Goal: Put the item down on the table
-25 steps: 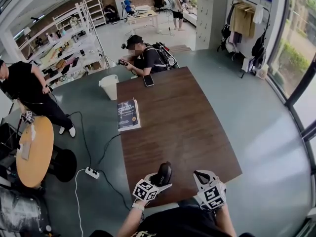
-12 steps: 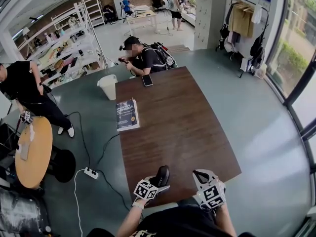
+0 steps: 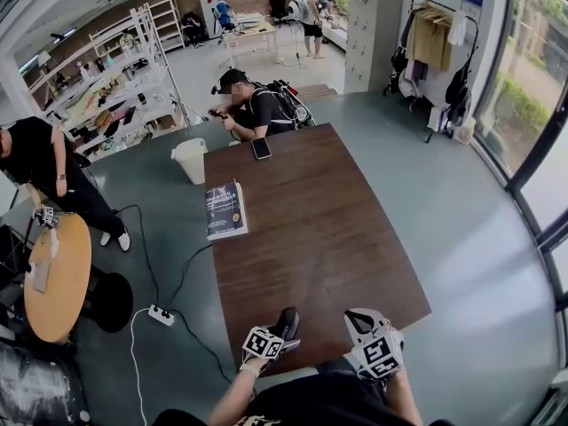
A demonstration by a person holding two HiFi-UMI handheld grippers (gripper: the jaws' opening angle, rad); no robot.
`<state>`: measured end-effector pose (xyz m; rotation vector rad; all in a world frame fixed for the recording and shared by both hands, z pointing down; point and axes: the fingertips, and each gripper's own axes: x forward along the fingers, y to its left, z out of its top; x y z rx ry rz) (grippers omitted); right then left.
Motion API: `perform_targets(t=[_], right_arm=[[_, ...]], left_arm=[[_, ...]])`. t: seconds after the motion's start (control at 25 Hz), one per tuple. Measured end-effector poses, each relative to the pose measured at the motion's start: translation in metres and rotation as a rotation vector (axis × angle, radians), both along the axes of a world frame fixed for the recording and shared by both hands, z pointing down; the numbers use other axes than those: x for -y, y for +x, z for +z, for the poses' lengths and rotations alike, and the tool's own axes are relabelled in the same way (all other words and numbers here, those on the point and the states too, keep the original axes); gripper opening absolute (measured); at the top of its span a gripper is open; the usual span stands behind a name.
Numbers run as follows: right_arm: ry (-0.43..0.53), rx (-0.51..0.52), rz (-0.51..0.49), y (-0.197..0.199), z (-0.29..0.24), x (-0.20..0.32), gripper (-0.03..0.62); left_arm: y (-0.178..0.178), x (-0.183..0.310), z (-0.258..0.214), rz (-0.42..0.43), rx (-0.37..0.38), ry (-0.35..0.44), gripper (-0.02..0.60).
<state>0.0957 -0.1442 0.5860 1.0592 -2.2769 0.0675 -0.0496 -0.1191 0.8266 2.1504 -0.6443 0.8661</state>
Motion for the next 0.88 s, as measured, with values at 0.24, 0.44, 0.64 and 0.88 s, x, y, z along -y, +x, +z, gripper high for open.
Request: perform_targets(t=[0.24,0.44,0.64,0.88], right_arm=[[-0.009,-0.006,0.014,0.005,0.002,-0.002,-0.012],[0.0,-0.009,0.005,0.002,0.002,-0.001,-0.012],[-0.013,-0.028,0.003,-0.002,0.004,-0.001,-0.012],[-0.012,-0.033,0.001,-0.001,0.006,0.002,-0.012]], left_arm=[[-0.009,-0.001,0.022,-0.04,0.048,-0.071,0.374],[-0.015,0.0,0.039,-0.048,0.087,-0.112,0.374],[-0.023,-0.008,0.059,-0.043,0.141,-0.159,0.374],[-0.018,-0.017,0.07,-0.042,0.154,-0.18,0.374]])
